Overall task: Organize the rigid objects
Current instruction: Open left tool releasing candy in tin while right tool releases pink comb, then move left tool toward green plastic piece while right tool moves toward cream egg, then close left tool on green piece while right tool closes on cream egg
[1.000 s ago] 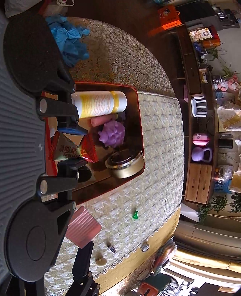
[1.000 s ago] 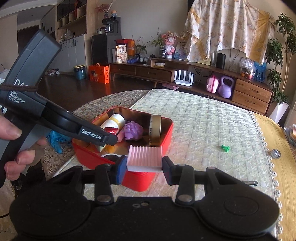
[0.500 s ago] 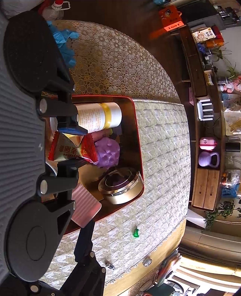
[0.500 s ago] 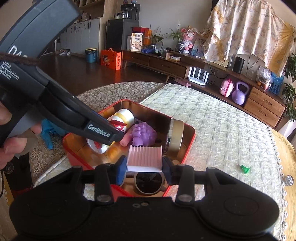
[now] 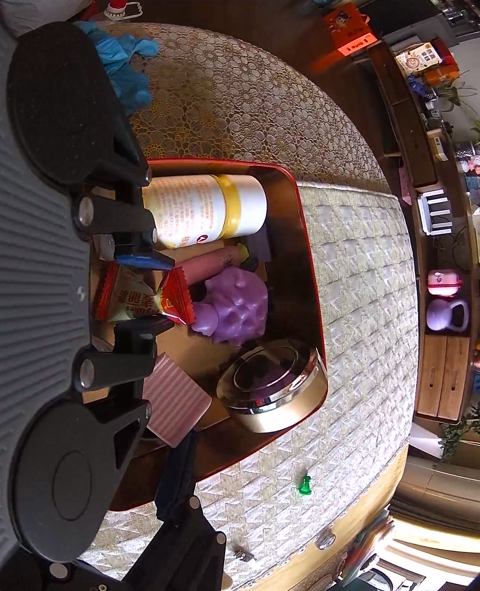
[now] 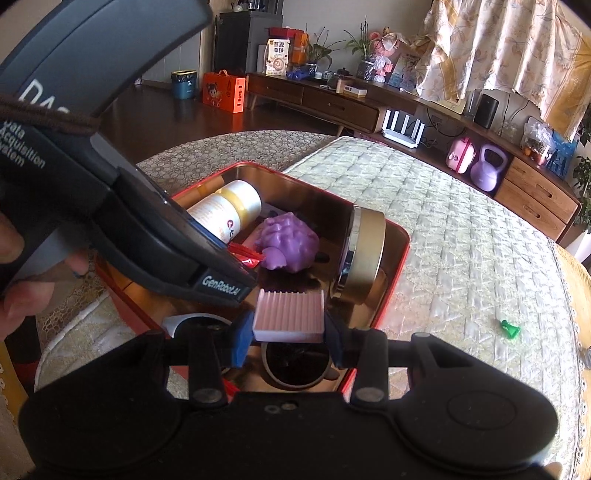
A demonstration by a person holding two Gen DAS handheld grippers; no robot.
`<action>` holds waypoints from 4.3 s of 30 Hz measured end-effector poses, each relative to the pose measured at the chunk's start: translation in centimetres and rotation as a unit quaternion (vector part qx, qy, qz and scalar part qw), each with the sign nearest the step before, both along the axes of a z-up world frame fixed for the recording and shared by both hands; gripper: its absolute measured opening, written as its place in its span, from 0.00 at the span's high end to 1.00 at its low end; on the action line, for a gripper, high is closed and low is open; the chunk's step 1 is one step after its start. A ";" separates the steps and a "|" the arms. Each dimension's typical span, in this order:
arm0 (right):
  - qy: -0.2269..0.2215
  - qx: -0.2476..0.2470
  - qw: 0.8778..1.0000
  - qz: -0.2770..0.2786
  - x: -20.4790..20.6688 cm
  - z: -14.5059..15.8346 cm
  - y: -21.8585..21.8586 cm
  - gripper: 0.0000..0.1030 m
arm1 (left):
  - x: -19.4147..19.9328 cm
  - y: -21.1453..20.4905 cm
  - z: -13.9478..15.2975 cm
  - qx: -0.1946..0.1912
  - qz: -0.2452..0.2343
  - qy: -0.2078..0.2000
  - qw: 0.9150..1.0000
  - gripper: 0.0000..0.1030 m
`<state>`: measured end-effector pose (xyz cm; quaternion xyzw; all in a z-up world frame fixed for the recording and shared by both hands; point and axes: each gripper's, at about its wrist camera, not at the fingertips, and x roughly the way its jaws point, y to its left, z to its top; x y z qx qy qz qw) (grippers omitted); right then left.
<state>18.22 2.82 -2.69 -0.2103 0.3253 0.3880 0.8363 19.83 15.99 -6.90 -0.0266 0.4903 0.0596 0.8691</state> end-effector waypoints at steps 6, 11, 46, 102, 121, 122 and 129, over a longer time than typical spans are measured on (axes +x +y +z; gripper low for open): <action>0.005 0.003 1.000 -0.006 0.3 -0.2 -0.1 0.61 | 0.5 0.0 -0.5 -0.009 0.002 0.006 1.000 0.74; 0.008 0.004 1.000 -0.013 0.5 -0.2 -0.2 0.60 | 0.8 0.1 -0.8 -0.021 0.009 0.010 1.000 0.74; 0.004 0.066 0.997 -0.030 -2.9 3.7 -4.2 0.38 | -4.1 -0.6 4.4 -0.036 0.037 -0.065 0.997 0.38; -0.005 0.121 0.965 -0.235 2.2 -0.5 -27.5 0.08 | 9.7 -20.7 2.1 -0.011 -0.049 -0.104 0.993 0.21; 0.027 0.112 0.967 -0.227 7.1 -3.9 -26.9 0.31 | 17.5 -20.7 -3.3 -0.019 -0.051 -0.062 0.997 0.30; 0.028 0.111 0.967 -0.228 7.2 -4.0 -26.8 0.33 | 17.5 -20.7 -3.3 -0.017 -0.052 -0.064 0.996 0.33; 0.034 0.110 0.965 -0.238 7.8 -4.7 -26.9 0.44 | 17.4 -20.6 -3.4 -0.010 -0.052 -0.079 0.995 0.48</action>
